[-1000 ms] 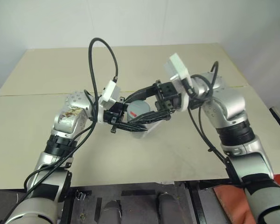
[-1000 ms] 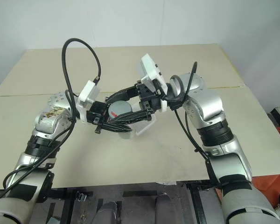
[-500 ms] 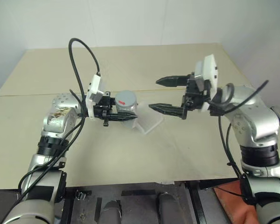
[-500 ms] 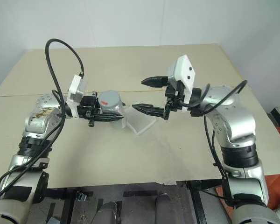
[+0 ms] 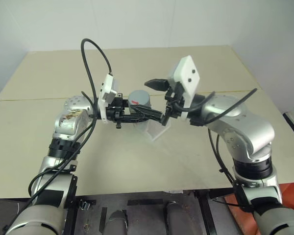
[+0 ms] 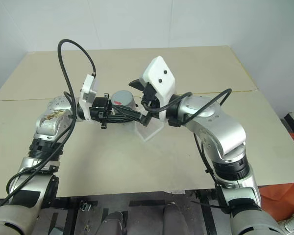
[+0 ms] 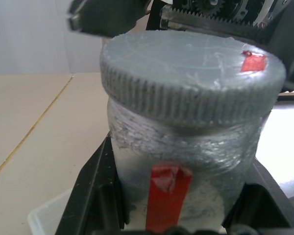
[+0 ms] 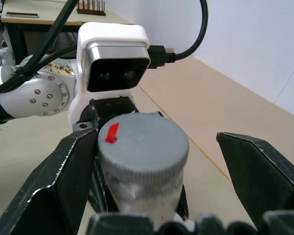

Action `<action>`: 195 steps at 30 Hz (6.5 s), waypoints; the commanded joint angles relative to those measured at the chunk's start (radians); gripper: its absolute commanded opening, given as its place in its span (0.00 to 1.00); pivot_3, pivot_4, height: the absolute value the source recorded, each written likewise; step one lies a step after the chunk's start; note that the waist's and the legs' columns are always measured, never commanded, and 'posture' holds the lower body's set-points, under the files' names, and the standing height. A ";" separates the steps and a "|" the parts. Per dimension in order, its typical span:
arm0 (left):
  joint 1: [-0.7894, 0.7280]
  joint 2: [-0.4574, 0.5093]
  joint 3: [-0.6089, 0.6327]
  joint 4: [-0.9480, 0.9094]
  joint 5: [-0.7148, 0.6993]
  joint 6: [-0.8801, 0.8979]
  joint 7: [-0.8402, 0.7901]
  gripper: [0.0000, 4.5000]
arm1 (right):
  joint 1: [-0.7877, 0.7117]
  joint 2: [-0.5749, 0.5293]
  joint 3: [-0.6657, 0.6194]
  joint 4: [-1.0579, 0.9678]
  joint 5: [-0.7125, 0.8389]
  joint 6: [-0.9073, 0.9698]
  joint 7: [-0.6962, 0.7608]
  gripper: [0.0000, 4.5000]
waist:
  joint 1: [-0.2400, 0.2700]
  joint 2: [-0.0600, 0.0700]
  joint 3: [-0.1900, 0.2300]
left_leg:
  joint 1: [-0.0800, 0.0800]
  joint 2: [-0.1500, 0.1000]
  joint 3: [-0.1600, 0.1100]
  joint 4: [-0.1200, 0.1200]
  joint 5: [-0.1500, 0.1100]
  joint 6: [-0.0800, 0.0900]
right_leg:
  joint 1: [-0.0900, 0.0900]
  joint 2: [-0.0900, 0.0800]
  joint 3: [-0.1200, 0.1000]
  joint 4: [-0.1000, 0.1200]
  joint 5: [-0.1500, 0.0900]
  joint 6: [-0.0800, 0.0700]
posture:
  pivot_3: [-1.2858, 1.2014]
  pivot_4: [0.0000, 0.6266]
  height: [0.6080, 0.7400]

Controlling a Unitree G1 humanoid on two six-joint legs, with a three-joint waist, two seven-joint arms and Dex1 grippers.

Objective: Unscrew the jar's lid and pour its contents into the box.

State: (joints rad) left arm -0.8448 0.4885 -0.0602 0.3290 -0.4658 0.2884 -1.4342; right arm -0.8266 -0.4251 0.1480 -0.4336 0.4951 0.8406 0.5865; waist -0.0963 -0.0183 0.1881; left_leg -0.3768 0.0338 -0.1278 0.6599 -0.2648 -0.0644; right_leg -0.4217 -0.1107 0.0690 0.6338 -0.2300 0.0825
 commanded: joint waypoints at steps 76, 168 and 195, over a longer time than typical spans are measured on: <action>0.057 0.069 0.039 -0.119 -0.044 0.024 -0.022 0.43 | 0.052 -0.119 -0.175 0.018 0.111 0.042 -0.026 0.99 | 0.003 0.000 0.000 | 0.000 0.000 0.000 0.000 0.000 0.000 | 0.000 0.000 0.000 0.005 0.000 0.000 | 0.52 0.24 1.00; 0.043 0.024 0.021 -0.088 -0.012 -0.003 0.005 0.43 | -0.003 -0.071 -0.075 -0.113 0.221 0.133 -0.052 0.99 | 0.002 0.000 0.000 | 0.000 0.000 0.000 0.000 0.000 0.000 | -0.001 0.000 0.000 0.004 0.000 0.000 | 0.52 0.24 1.00; 0.053 0.033 0.020 -0.099 -0.009 -0.011 -0.004 0.43 | -0.078 0.035 0.004 0.002 0.119 0.115 -0.053 0.99 | -0.001 0.000 0.000 | 0.000 0.000 0.000 0.000 0.000 0.000 | -0.001 0.000 0.000 0.005 0.000 0.000 | 0.52 0.24 1.00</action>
State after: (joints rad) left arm -0.7814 0.5135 -0.0505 0.2529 -0.4724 0.2975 -1.4329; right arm -0.8835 -0.3929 0.1737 -0.4084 0.6118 0.9725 0.5249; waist -0.0970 -0.0182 0.1882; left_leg -0.3770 0.0339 -0.1282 0.6595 -0.2650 -0.0640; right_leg -0.4227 -0.1105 0.0689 0.6384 -0.2304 0.0822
